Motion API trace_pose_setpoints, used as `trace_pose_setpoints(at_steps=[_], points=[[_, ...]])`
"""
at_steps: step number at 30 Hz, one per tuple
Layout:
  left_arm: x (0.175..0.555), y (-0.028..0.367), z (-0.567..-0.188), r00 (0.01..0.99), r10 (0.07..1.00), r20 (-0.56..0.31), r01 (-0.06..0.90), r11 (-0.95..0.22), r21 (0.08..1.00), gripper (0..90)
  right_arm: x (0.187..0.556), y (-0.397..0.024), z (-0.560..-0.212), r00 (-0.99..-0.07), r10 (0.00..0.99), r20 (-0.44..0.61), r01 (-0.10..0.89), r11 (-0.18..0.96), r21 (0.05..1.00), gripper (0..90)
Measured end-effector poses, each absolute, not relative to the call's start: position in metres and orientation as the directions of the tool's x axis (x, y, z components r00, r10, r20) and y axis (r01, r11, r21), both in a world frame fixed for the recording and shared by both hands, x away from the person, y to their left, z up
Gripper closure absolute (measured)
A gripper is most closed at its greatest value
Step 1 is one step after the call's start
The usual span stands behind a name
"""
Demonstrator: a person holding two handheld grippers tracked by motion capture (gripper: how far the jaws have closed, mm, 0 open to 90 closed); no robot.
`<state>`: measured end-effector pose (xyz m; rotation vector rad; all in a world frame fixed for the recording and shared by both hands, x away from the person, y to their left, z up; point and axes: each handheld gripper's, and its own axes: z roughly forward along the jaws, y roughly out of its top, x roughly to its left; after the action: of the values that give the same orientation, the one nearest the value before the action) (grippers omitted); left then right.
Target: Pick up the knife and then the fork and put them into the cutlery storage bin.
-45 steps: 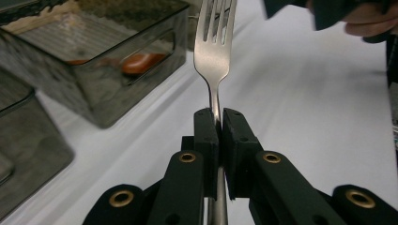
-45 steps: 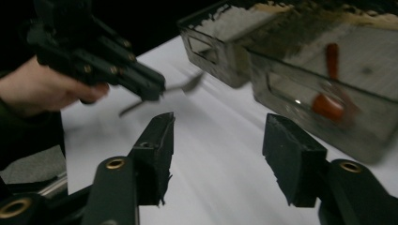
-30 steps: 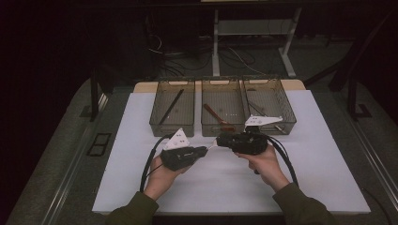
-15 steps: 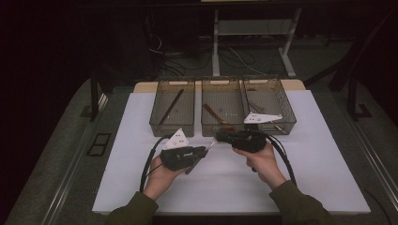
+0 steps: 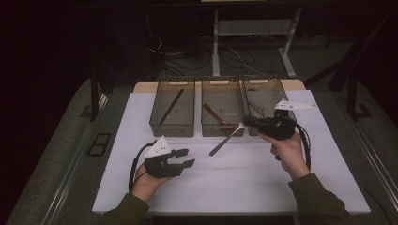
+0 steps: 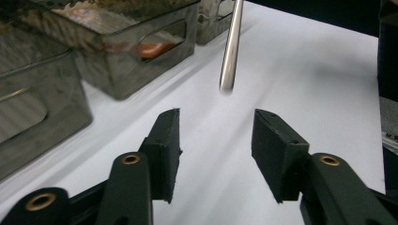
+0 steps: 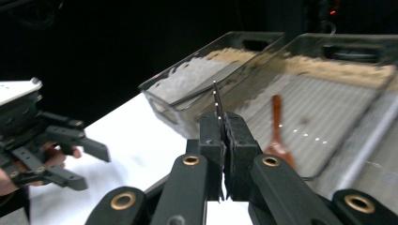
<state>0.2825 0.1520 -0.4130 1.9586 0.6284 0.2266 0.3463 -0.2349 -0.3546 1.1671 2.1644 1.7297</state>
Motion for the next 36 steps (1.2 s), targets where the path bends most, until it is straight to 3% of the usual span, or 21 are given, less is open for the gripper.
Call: trace_pose_setpoints(at_steps=[12, 24, 36], points=[[0.267, 0.172, -0.426, 0.825, 0.551, -0.120, 0.346, -0.327, 0.879, 31.5, 0.351, -0.290, -0.330, -0.615, 0.716, 0.331, 0.438, -0.039, 0.898, 86.1], [0.266, 0.173, -0.429, 0.819, 0.561, -0.120, 0.352, -0.326, 0.877, 13.8, 0.380, -0.351, -0.300, -0.475, 0.833, 0.282, 0.414, -0.071, 0.907, 86.1], [0.268, 0.169, -0.432, 0.824, 0.555, -0.117, 0.354, -0.342, 0.871, 3.0, 0.422, -0.351, -0.325, -0.404, 0.886, 0.229, 0.522, 0.017, 0.853, 86.1]])
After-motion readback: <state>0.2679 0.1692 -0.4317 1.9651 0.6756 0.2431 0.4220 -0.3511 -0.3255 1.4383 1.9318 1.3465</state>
